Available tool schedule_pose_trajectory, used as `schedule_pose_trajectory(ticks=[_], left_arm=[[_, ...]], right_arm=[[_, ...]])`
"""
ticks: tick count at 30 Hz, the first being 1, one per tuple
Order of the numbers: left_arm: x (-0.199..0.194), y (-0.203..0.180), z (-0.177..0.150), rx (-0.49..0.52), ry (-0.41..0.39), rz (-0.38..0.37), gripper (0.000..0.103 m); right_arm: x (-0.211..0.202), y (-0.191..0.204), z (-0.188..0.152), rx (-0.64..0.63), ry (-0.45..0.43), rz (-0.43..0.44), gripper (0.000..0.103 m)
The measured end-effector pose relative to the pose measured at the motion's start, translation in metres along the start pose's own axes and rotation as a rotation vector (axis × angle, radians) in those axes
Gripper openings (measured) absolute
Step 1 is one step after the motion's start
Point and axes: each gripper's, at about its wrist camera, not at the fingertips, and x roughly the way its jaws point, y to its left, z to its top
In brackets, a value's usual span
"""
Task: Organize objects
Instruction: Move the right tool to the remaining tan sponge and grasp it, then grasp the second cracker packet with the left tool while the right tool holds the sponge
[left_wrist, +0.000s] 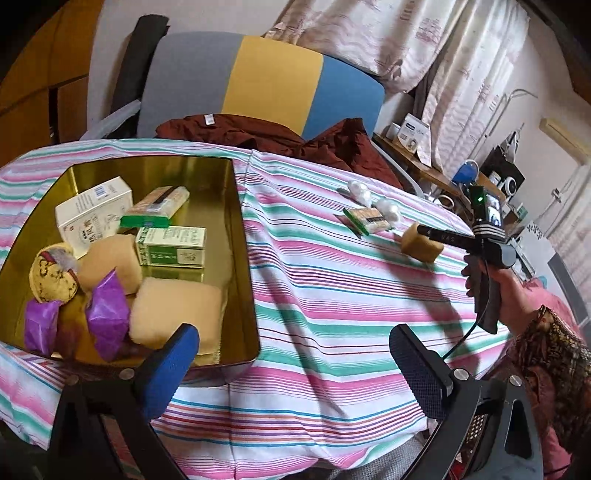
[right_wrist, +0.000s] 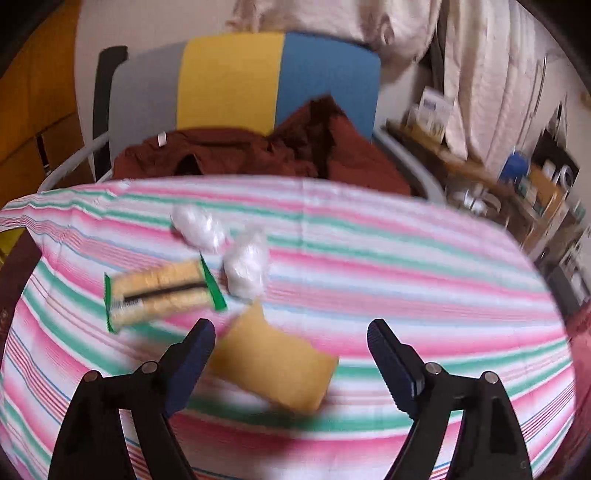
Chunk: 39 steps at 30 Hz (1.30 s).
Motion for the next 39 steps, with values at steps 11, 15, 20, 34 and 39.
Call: schedule_pose_trajectory(ticks=[11, 15, 20, 34, 39], left_arm=[[0.026, -0.033, 0.026, 0.081, 0.018, 0.014, 0.103], [0.051, -0.056, 0.047, 0.168, 0.017, 0.009, 0.103], [0.095, -0.077, 0.076, 0.240, 0.065, 0.014, 0.103], [0.183, -0.110, 0.108, 0.365, 0.152, 0.036, 0.103], [0.220, -0.123, 0.117, 0.437, 0.166, 0.033, 0.103]], right_arm=[[-0.020, 0.003, -0.043, 0.214, -0.173, 0.011, 0.039], [-0.019, -0.006, -0.053, 0.319, -0.190, 0.056, 0.037], [-0.027, -0.006, -0.053, 0.253, -0.181, 0.102, 0.054], [-0.015, -0.005, -0.057, 0.191, -0.185, 0.081, 0.031], [-0.027, 0.005, -0.062, 0.164, -0.250, 0.029, 0.028]])
